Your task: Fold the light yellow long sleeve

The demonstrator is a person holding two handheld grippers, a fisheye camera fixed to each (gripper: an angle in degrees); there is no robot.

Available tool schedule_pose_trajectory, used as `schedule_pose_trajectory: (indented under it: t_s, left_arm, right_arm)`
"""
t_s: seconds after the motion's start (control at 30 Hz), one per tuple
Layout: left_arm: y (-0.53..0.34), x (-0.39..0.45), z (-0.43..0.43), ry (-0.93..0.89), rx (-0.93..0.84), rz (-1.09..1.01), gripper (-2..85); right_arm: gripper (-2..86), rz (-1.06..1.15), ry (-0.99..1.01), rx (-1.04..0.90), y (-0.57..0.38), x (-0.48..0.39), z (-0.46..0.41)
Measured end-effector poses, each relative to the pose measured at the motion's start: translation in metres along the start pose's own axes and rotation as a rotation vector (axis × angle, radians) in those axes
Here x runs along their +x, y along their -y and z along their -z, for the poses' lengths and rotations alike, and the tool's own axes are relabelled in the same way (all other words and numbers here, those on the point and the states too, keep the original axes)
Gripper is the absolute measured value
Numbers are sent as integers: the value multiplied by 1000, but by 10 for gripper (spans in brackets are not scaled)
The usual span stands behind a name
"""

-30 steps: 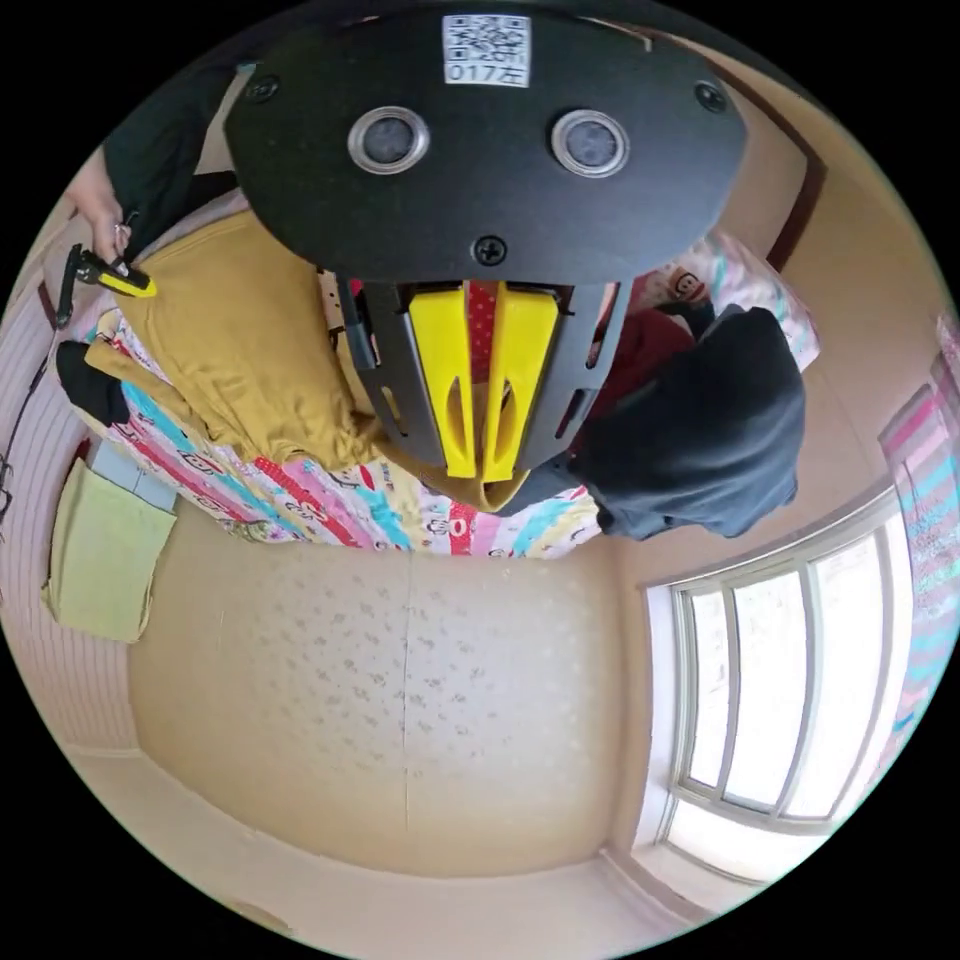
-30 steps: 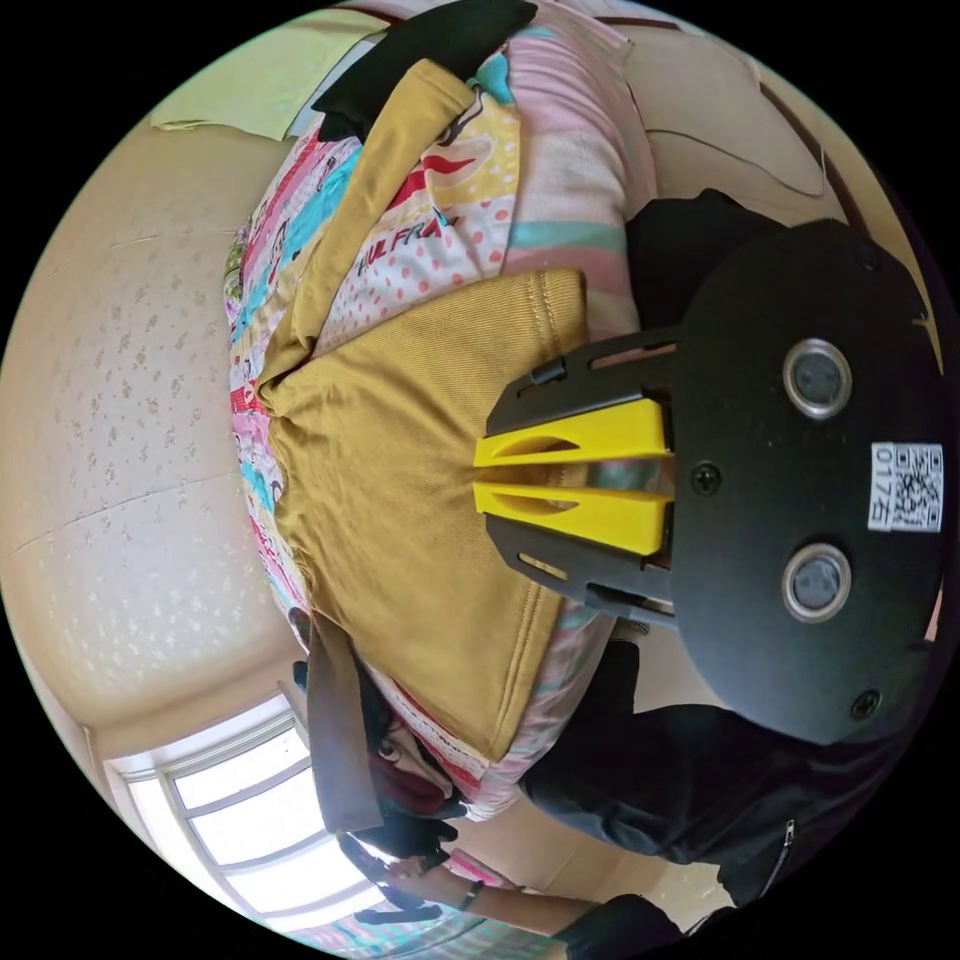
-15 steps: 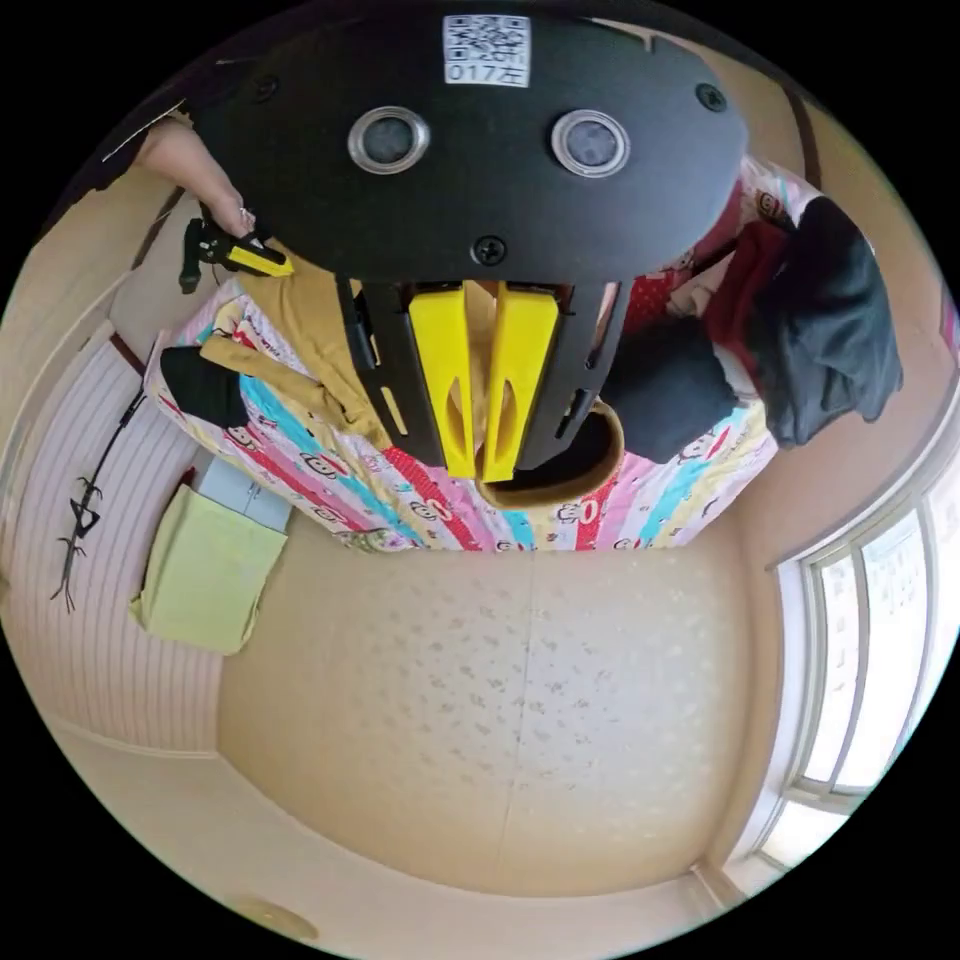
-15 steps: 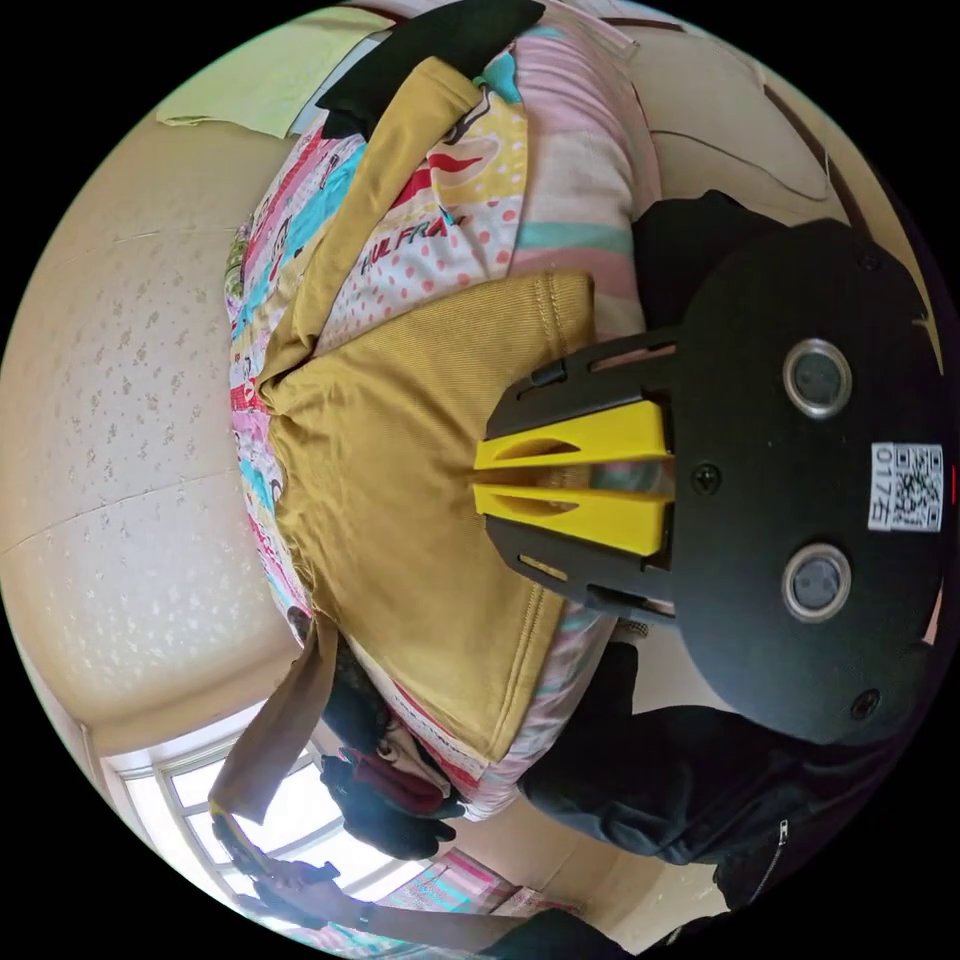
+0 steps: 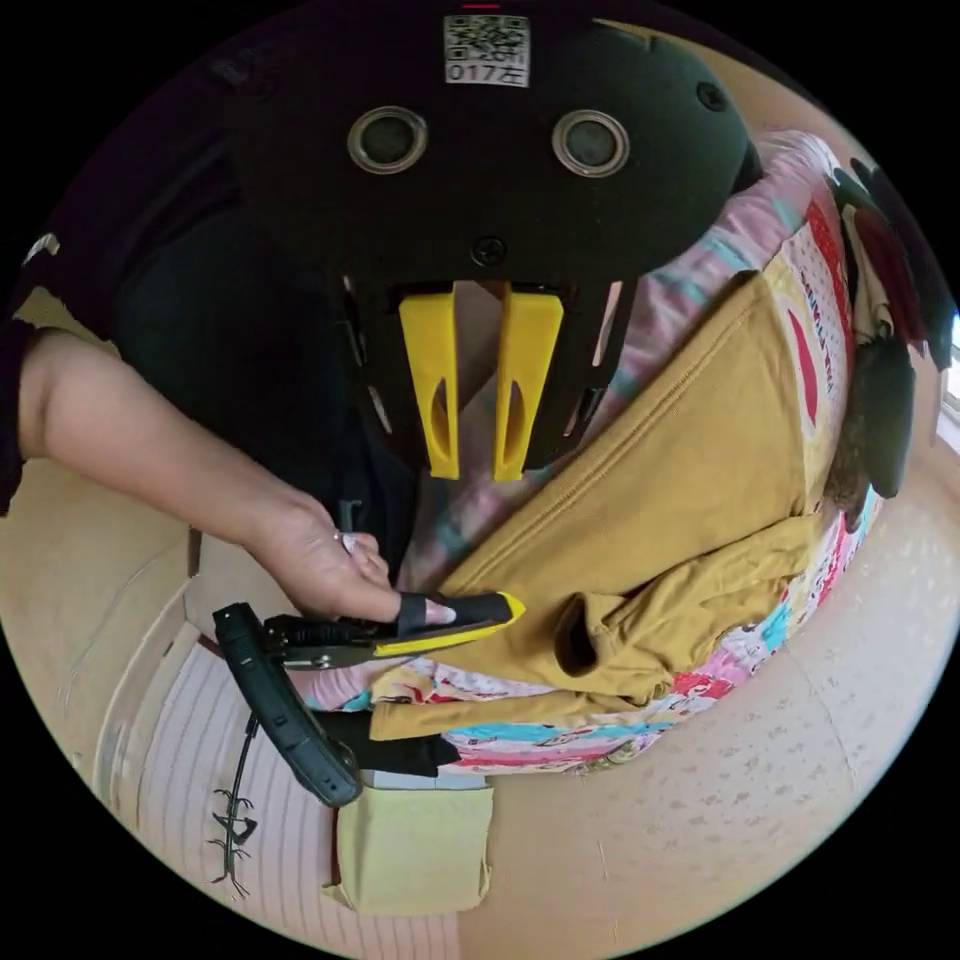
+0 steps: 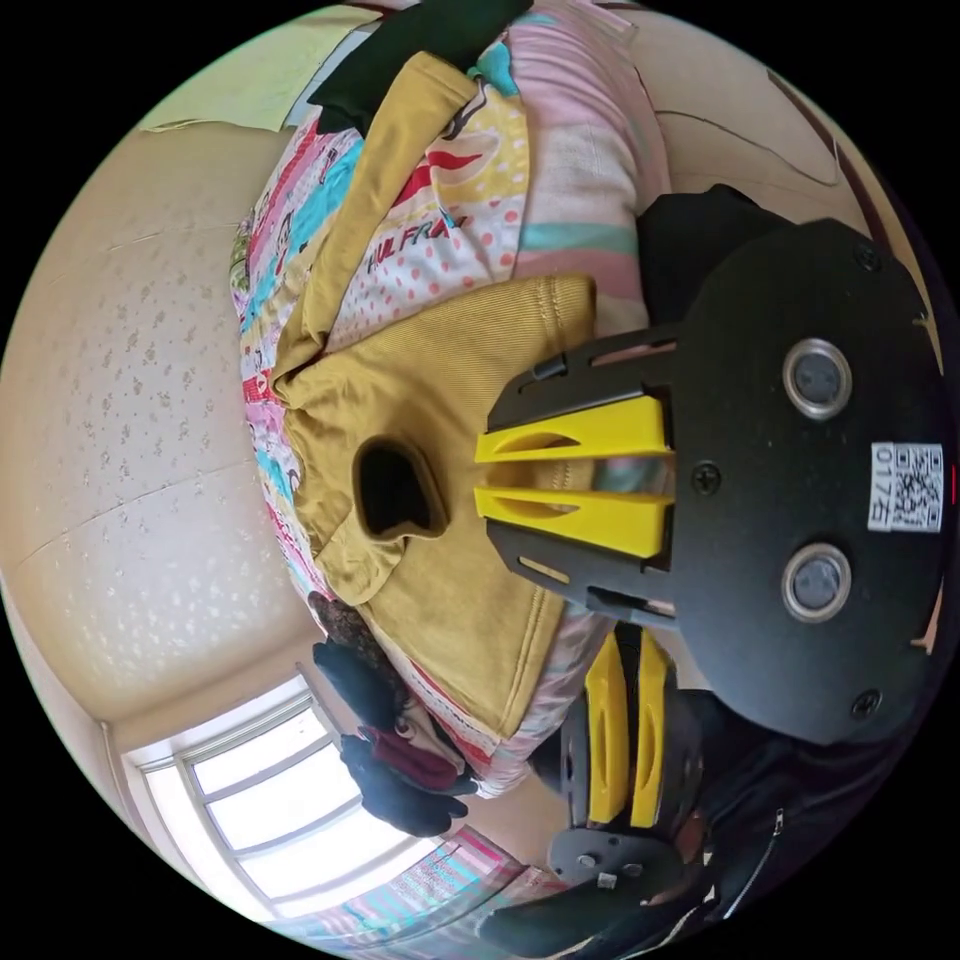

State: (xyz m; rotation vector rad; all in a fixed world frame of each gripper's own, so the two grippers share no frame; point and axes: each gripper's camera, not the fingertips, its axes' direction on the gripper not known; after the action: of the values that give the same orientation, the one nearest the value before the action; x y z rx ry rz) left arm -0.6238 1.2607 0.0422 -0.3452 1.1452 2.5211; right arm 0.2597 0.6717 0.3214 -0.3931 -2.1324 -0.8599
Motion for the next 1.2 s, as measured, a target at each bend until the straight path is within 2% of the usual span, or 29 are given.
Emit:
schedule_pose_trajectory:
  t_s: [0.07, 0.13, 0.23, 0.3, 0.33, 0.37, 0.43, 0.53, 0.6, 0.67, 0.7, 0.8, 0.83, 0.9, 0.93, 0.97, 1.07, 1.2]
  left_arm:
    - [-1, -47, 25, 152, 53, 79, 57]
    - [3, -88, 37, 226, 65, 145, 55]
    - [7, -155, 36, 240, 62, 238, 50]
    - [4, -185, 10, 229, -9, 272, 44]
    - [-3, -200, -24, 206, -120, 287, 37]
    - [-17, -207, -56, 169, -152, 299, 30]
    - [-48, -197, -53, 226, 76, 301, 14]
    - [-43, -175, -55, 402, 46, 240, -3]
    - [-44, -172, -56, 442, 53, 239, -6]
    - [-46, -188, -50, 380, 59, 298, -8]
    - [-48, -195, -48, 349, 67, 322, -8]
    - [-59, -224, -39, 210, 108, 400, -7]
    - [-62, -234, -36, 165, 120, 427, -6]
    - [-66, -247, -33, 113, 137, 464, -6]
    - [-68, -254, -30, 89, 147, 481, -5]
    - [-70, -259, -28, 76, 154, 492, -5]
    - [-69, -267, -23, 76, 160, 493, -3]
    - [-67, -274, -16, 82, 163, 489, -3]
  right_arm:
    - [58, 9, 0, 22, 0, -1, 1]
    - [74, 23, -1, 57, 0, -4, 4]
    - [85, 32, 52, 100, 2, -9, 7]
    - [89, 53, 157, 116, 8, -17, 5]
    - [90, 55, 165, 114, 10, -19, 4]
    - [91, 55, 147, 105, 16, -25, -1]
    - [92, 80, 74, 98, 29, -37, -9]
    - [90, 75, -120, 69, 57, -49, -30]
    - [83, 102, -34, -1, 79, -54, -56]
    - [69, 107, 69, -55, 92, -61, -69]
    - [60, 139, 107, -20, 94, -72, -67]
    - [44, 225, 57, 88, 78, -104, -60]
    - [42, 210, 43, 73, 73, -106, -64]
    - [42, 185, 55, -119, 51, -104, -102]
    - [43, 174, 61, -129, 46, -101, -107]
    - [46, 160, 104, -61, 40, -96, -98]
    - [65, 83, 116, -85, 56, -83, -77]
    - [90, -96, 112, 74, 65, -47, -59]
